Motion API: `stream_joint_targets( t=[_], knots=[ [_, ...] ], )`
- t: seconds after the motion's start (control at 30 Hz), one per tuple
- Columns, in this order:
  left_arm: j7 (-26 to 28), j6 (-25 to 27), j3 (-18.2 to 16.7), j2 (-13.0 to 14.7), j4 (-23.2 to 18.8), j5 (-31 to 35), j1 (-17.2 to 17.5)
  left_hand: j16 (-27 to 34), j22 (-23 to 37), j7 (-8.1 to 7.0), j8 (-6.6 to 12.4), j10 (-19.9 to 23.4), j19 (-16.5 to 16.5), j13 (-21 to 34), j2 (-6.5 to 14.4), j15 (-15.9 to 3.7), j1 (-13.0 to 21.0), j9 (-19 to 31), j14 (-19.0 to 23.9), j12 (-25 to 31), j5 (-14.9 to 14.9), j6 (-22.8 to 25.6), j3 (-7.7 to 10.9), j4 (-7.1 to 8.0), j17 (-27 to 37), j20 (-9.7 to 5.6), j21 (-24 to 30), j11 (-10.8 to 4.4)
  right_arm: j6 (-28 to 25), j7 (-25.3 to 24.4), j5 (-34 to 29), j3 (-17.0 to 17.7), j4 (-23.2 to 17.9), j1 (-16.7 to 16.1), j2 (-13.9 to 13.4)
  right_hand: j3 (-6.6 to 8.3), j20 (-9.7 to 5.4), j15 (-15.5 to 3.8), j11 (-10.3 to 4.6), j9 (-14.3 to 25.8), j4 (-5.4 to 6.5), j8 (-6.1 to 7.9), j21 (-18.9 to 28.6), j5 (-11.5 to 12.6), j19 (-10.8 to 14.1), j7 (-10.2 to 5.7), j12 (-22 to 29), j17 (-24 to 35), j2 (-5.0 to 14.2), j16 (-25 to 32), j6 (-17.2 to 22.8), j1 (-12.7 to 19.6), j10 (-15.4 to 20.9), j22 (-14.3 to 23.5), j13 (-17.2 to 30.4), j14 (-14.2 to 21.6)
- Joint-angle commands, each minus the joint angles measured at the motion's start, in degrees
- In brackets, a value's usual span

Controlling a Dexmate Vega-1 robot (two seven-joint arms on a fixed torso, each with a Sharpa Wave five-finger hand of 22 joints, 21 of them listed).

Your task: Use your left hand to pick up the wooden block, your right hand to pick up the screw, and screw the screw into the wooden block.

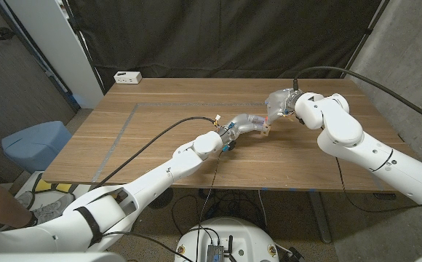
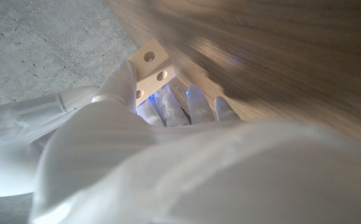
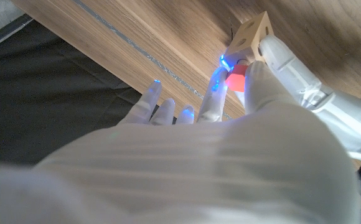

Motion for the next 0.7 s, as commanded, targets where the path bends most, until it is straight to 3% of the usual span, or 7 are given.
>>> stream_joint_targets(
  t=[0.03, 0.3, 0.7],
  knots=[
    [-0.1, -0.2, 0.0, -0.2, 0.5, 0.0, -0.3, 0.0, 0.2, 1.79, 0.46, 0.4, 0.2, 2.1, 0.6, -1.65, -0.3, 0.2, 0.4, 0.4, 0.3, 2.7, 2.23, 1.73, 0.1, 0.02, 0.2, -0.07, -0.4, -0.6, -0.9, -0.5, 0.8, 0.3, 0.6, -0.22, -0.03, -1.48, 0.06, -0.1, 0.66, 0.69, 0.5, 0.2, 0.7, 0.17, 0.4, 0.2, 0.12, 0.4, 1.5, -1.3, 1.4, 0.1, 0.1, 0.9],
    [-0.3, -0.6, -0.1, -0.4, 1.2, -0.2, -0.6, 0.0, 0.2, 1.80, 0.42, 0.4, 0.2, 2.1, 0.7, -1.69, -0.3, 0.2, 0.4, 0.4, 0.3, 2.7, 2.29, 1.70, 0.1, 0.07, 0.2, -0.05, -0.7, -0.5, -2.4, -1.3, 1.7, 1.1, 1.7, -1.15, -0.72, -1.86, 0.39, -0.7, 1.82, 1.84, 0.6, 0.2, 1.7, 1.22, 0.6, 0.3, 1.24, 0.9, 4.8, -4.0, 3.9, 0.1, 0.1, 2.5],
    [-0.5, -1.0, -0.1, -0.6, 2.1, -0.4, -1.0, 0.1, 0.2, 1.89, 0.45, 0.4, 0.2, 2.1, 0.7, -1.63, -0.4, 0.2, 0.4, 0.5, 0.4, 2.8, 2.35, 1.67, 0.1, 0.08, 0.2, -0.07, -1.2, -1.1, -3.7, -1.9, 2.6, 1.2, 2.8, -1.97, -1.41, -2.06, -0.07, -1.7, 2.08, 3.26, 0.7, 0.1, 3.0, 2.05, 0.6, 0.1, 2.39, 1.3, 9.6, -5.8, 6.5, 0.2, 0.0, 4.3]
  ],
)
